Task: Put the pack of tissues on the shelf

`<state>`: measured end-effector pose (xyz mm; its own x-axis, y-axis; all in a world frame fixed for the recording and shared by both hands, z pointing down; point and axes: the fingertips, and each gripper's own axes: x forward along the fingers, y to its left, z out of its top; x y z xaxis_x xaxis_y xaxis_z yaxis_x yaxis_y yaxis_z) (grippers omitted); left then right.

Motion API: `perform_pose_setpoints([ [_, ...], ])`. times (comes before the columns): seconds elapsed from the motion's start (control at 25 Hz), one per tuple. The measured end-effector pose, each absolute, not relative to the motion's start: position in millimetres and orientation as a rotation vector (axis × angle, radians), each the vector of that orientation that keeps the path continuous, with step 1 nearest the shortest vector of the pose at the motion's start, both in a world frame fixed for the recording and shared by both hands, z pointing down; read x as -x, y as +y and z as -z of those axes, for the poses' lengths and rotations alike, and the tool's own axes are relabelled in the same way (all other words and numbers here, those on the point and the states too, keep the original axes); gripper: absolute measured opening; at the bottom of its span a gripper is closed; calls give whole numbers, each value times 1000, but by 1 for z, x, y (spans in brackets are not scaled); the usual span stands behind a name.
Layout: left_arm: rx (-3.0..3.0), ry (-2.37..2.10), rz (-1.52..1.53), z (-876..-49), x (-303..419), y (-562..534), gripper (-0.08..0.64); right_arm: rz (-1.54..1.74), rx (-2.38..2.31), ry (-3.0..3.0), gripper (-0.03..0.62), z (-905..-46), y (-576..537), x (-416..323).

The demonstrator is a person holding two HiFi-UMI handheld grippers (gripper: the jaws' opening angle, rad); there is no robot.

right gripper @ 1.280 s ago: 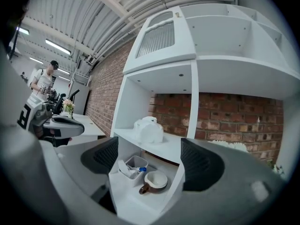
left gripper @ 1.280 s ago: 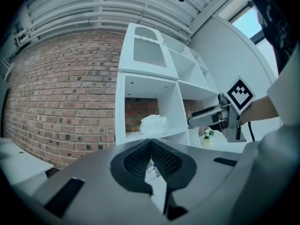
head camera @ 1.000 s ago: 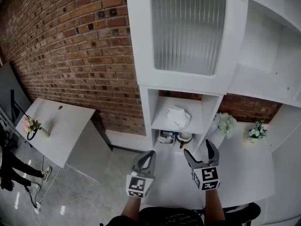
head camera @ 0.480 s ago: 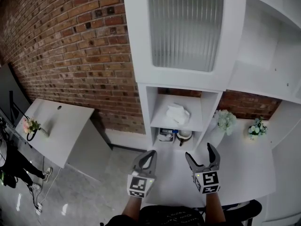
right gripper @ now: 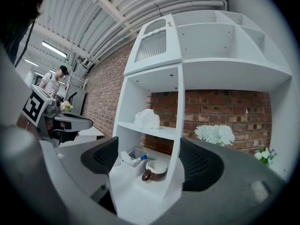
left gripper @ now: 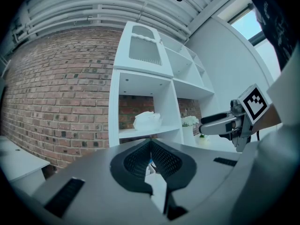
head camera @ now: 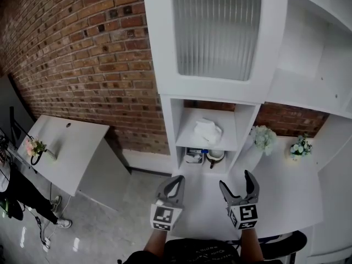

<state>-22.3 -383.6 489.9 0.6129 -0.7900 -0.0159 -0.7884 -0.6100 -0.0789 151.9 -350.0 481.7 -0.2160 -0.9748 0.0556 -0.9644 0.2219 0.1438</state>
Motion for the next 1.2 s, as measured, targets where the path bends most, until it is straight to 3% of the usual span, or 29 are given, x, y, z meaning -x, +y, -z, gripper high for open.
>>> perform_pose_setpoints([
  [0.24,2760,1342,31,-493,19,-379,11,116,-1885,-2335,394,-488,-341,-154],
  [0.52,2761,1337,30,-492,18,-375,11,119,-1911,-2312,279,-490,-335,-157],
  [0.8,2774,1321,16,-493,15,-370,11,113,-1955,-2293,215,-491,-330,-163],
  [0.96,2772,1331,9,-493,18,-369,11,124,-1953,-2286,212,-489,-328,-163],
  [1.2,2767,1331,20,-493,18,-367,11,135,-1979,-2264,132,-488,-327,-167],
])
